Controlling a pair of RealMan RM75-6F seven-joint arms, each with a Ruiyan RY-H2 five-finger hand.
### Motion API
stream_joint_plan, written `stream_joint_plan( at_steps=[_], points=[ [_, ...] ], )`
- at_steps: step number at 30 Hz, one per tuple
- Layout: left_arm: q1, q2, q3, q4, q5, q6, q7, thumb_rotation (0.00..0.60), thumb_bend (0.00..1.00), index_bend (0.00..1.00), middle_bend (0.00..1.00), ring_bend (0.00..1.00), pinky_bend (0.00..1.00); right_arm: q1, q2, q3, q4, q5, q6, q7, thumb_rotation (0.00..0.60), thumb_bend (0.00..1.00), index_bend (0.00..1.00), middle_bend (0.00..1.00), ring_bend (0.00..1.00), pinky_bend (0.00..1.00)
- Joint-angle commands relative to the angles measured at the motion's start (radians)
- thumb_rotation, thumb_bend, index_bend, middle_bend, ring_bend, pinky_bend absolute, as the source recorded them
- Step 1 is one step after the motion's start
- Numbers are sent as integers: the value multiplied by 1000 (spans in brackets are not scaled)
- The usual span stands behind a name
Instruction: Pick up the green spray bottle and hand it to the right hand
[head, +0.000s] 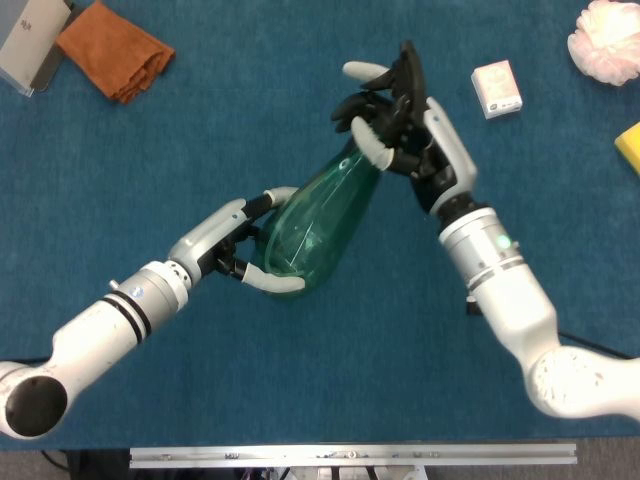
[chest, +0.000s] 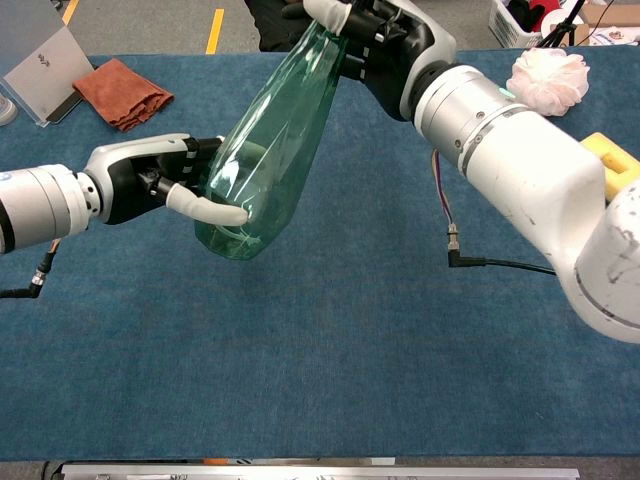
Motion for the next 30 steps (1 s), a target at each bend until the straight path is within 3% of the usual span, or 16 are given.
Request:
stream_joint_plan(
  at_steps=[1,14,20,30],
  points=[
    [7,25,-26,12,46,-49,-51,600,147,85,56,0,335,-3,20,16,-8,22,-15,7,600,767,272,476,691,591],
    [0,68,-61,43,157,-167,-123,600,147,0,0,0,173,-20,107,65,-7,65,-72,48,600,772,294,518,731,613],
    [-4,90,-67,60,186,-184,-132,600,145,0,0,0,161,-23,159,78,-5,66,-108,53,600,774,299,522,731,613],
    [16,138,-37,72,263,-117,-70,600,144,0,0,0,161,-62,284,27,-16,-4,-173,24,600,773,315,543,740,613]
  ],
)
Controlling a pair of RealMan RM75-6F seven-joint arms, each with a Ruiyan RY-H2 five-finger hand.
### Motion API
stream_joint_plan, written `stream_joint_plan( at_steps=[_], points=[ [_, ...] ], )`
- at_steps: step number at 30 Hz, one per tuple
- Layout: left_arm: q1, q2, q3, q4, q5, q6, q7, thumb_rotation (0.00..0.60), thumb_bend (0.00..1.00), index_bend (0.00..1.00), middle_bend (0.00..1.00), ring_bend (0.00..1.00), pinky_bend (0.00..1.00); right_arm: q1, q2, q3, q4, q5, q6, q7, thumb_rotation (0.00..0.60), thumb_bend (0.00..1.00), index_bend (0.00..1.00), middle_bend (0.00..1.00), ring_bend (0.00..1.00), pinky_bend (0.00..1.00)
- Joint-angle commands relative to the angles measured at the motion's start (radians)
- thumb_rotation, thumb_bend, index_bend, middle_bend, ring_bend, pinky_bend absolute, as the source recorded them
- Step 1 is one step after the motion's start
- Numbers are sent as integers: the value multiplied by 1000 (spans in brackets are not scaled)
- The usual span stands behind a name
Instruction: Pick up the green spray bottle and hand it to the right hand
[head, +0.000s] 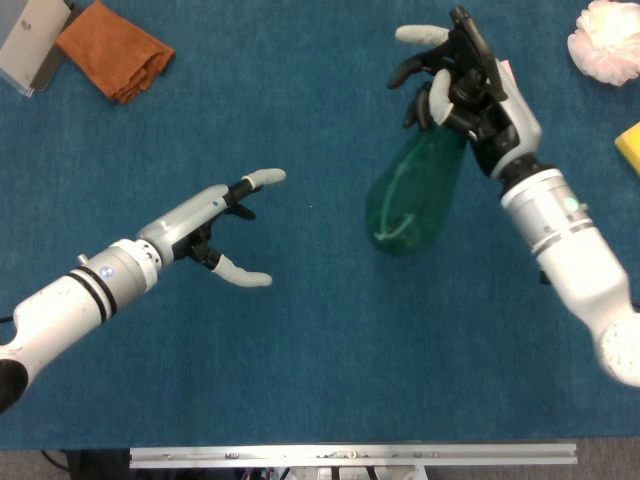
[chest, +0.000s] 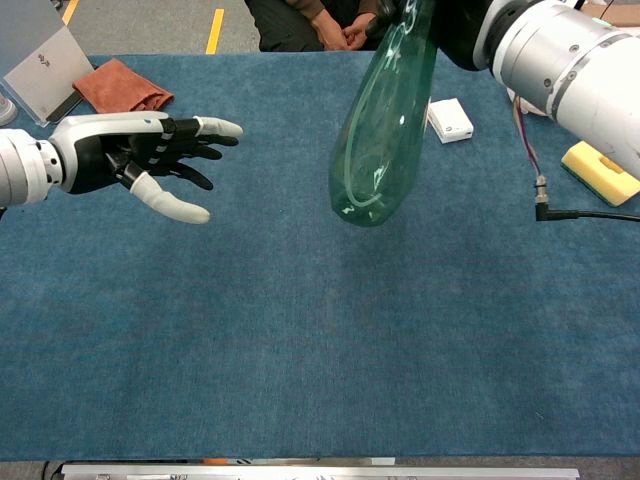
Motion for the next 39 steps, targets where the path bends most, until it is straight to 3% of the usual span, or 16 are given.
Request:
stream_joint_plan(
  at_steps=[1,11,15,23,39],
  points=[
    [11,14,17,4,23,34,26,600,144,0,0,0,161,-21,36,-22,-8,-28,-16,-6,600,773,321,545,740,613],
    [26,19,84,21,93,141,139,600,143,0,0,0,161,-74,99,-56,-40,-116,-8,32,600,773,339,546,739,613],
    [21,22,105,19,97,151,155,600,144,0,0,0,161,-87,108,-72,-42,-144,4,42,600,772,406,546,739,613],
    [6,23,117,16,97,169,143,600,144,0,0,0,161,-76,106,-88,-40,-151,21,51,600,773,489,546,738,613],
    [-6,36,139,23,115,198,109,600,144,0,0,0,161,-61,107,-107,-40,-156,48,56,600,773,492,547,739,613]
  ],
)
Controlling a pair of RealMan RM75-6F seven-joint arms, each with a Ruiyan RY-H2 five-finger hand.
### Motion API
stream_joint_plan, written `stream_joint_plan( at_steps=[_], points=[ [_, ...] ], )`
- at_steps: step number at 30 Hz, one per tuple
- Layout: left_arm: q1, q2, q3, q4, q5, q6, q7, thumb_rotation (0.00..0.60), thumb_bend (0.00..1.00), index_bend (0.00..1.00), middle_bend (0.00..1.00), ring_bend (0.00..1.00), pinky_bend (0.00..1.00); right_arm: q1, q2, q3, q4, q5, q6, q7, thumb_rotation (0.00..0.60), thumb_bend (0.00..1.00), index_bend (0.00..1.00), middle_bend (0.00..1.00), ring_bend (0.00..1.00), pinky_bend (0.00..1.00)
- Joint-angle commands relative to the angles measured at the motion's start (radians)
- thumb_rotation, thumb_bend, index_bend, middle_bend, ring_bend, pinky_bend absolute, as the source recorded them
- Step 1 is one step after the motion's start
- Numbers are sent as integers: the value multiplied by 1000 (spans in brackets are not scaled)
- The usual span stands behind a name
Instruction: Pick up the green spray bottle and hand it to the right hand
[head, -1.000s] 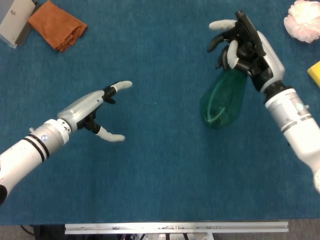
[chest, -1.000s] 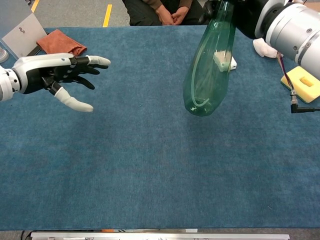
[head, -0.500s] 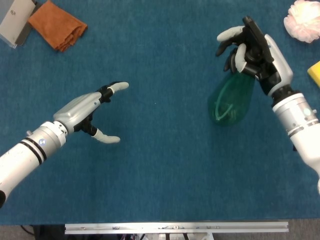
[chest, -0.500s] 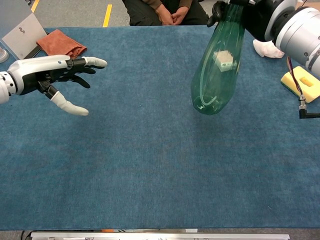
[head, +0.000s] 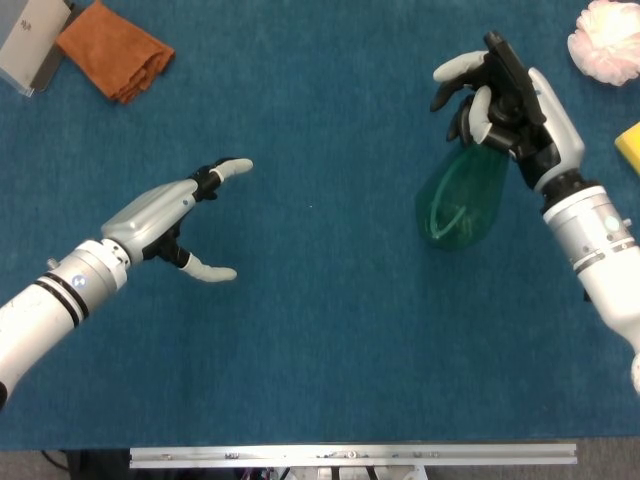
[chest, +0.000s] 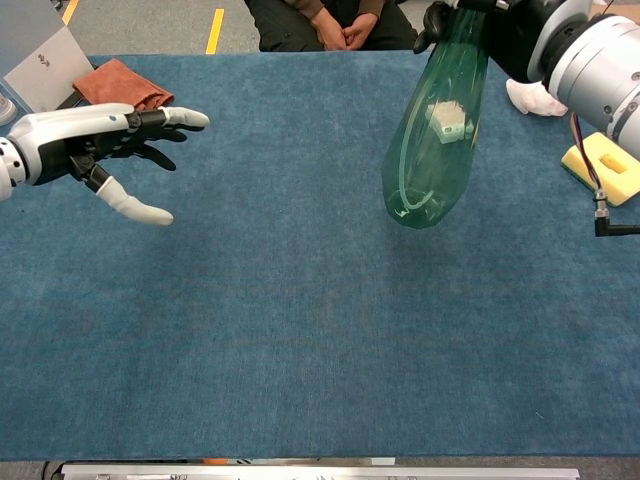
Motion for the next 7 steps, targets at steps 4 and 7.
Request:
stream_joint_plan(
  at_steps=[4,7],
  points=[
    [-3,5,10,-1,8,9,-8,600,144,0,0,0,161,1,3,-6,-3,-1,3,4,600,773,492,546,739,613],
    [-4,8,15,-1,11,12,-10,600,144,0,0,0,161,1,4,-9,-5,-2,5,8,600,773,492,546,738,613]
  ],
)
